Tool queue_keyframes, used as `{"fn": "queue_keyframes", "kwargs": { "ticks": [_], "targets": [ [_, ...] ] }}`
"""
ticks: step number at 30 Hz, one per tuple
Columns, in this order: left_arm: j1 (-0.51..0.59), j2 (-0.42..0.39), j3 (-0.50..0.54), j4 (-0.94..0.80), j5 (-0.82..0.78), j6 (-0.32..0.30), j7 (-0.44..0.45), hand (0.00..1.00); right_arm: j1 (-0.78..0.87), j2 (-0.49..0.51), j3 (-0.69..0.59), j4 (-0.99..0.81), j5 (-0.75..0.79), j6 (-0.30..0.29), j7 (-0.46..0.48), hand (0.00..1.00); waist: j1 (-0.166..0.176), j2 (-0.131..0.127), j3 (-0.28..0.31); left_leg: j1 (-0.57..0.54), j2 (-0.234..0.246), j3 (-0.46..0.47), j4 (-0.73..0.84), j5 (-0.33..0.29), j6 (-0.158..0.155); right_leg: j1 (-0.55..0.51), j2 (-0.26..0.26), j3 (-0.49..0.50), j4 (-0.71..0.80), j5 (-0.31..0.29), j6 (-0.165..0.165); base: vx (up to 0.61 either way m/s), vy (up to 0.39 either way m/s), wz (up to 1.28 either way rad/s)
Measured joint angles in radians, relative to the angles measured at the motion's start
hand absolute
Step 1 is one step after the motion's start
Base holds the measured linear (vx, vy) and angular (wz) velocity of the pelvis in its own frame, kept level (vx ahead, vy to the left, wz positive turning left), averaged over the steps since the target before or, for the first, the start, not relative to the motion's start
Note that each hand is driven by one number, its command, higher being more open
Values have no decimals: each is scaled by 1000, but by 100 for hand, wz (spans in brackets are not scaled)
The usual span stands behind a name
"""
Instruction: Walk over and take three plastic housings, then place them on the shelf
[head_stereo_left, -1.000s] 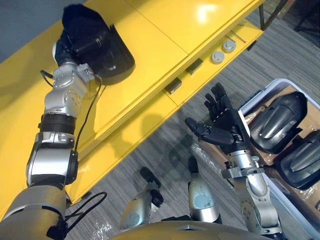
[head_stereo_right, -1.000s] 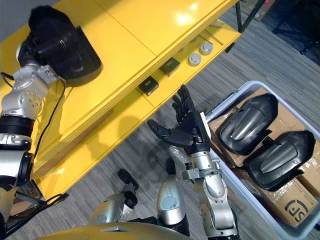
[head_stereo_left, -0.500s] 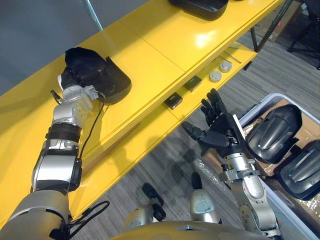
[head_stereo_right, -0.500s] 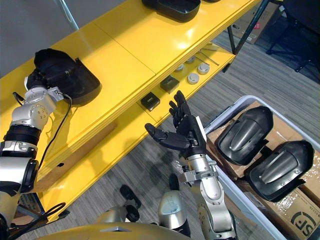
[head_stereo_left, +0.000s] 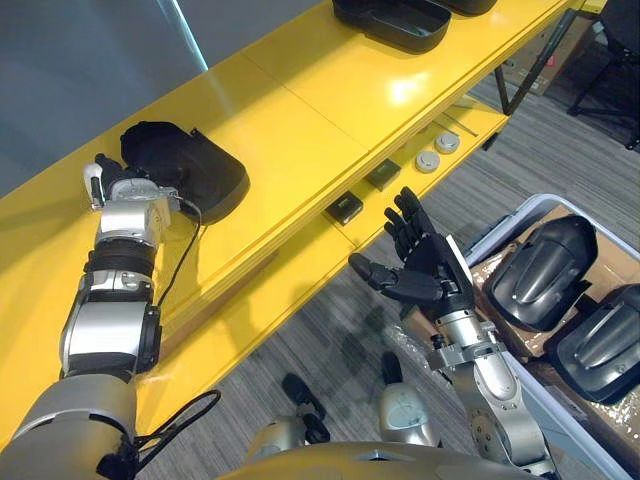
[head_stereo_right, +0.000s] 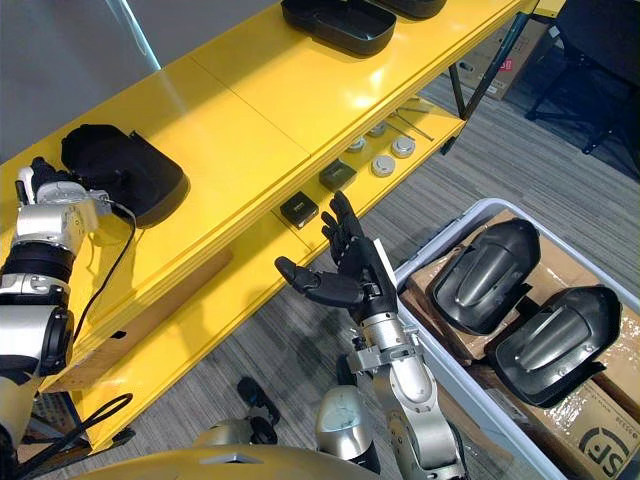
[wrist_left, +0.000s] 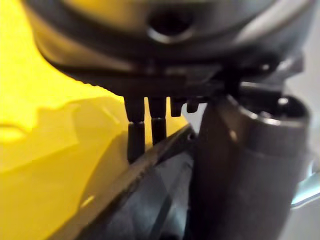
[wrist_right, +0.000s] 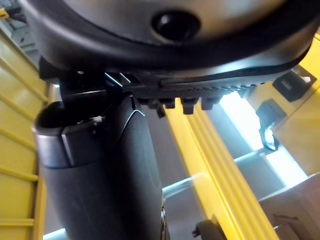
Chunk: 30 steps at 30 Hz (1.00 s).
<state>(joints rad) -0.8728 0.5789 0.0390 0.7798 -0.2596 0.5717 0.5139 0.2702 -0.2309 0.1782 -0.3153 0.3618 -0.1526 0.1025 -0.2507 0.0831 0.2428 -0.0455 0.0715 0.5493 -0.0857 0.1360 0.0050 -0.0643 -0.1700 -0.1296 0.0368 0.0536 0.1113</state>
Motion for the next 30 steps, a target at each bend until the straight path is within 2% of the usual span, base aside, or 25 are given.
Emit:
{"fn": "queue_keyframes", "kwargs": {
  "ticks": [4,6,7,9,11,13,16,19,22,25,28,30],
  "targets": [
    [0,10,-3,8,-48,-39,-39,100,1,0,1,0,0,0,2,100,3,0,0,0,0,-5,0,1,-1,0,0,-1,5,-2,-2,2,1,5],
    [17,9,-29,-13,-125,-124,-63,100,0,7,7,5,-1,1,9,100,8,1,-1,0,-3,-16,0,6,3,2,1,-9,14,-9,1,2,1,14],
    [26,8,-39,-31,-141,-139,-65,100,0,9,8,8,-1,1,14,100,9,1,-1,0,-4,-20,0,7,4,4,1,-13,14,-9,1,8,8,15],
    [51,6,-62,-97,-215,-188,-70,100,0,17,16,23,-2,0,28,100,9,1,-1,-1,-8,-27,0,9,6,9,-2,-20,14,-9,1,7,22,13],
    [73,-14,-82,-190,-283,-263,-87,100,8,37,27,48,-4,0,33,100,16,1,-2,-2,-11,-38,0,11,10,15,-5,-32,13,-9,2,-3,32,14],
    [100,-36,-89,-296,-300,-304,-88,100,12,42,35,51,-23,-1,34,100,30,1,-5,-3,-12,-44,0,12,12,17,-5,-38,12,-9,2,-6,19,12],
    [103,-60,-100,-410,-326,-360,-74,100,7,39,62,51,-90,-22,27,100,32,4,-16,-7,-11,-67,-1,18,14,29,-5,-65,10,-9,1,-7,13,19],
    [105,-59,-99,-465,-302,-374,-49,100,-11,27,68,52,-160,-62,9,100,47,14,-47,-7,-10,-80,-3,21,14,39,-5,-86,8,-11,0,0,10,13],
    [106,-52,-96,-465,-160,-374,-15,100,-93,-8,64,68,-148,-99,-4,100,73,21,-72,-3,-9,-100,-3,28,11,56,-3,-107,6,-11,0,-4,9,17],
    [119,-30,-70,-464,-120,-374,-17,100,-182,-36,43,91,-149,-103,-17,100,104,25,-94,-3,-9,-128,-4,34,9,77,-1,-137,-4,-14,-4,-26,15,30],
    [128,19,-57,-391,-120,-382,-20,100,-292,-77,35,163,-125,-108,-25,100,140,26,-116,-3,-10,-160,-4,30,-3,91,-5,-166,-4,-23,-5,-37,34,29],
    [148,26,-46,-333,-131,-418,-33,100,-369,-104,23,218,-107,-108,-21,100,172,20,-122,-5,-11,-189,-4,35,-12,104,-5,-184,-5,-24,-7,-33,37,32]
  ]
}}
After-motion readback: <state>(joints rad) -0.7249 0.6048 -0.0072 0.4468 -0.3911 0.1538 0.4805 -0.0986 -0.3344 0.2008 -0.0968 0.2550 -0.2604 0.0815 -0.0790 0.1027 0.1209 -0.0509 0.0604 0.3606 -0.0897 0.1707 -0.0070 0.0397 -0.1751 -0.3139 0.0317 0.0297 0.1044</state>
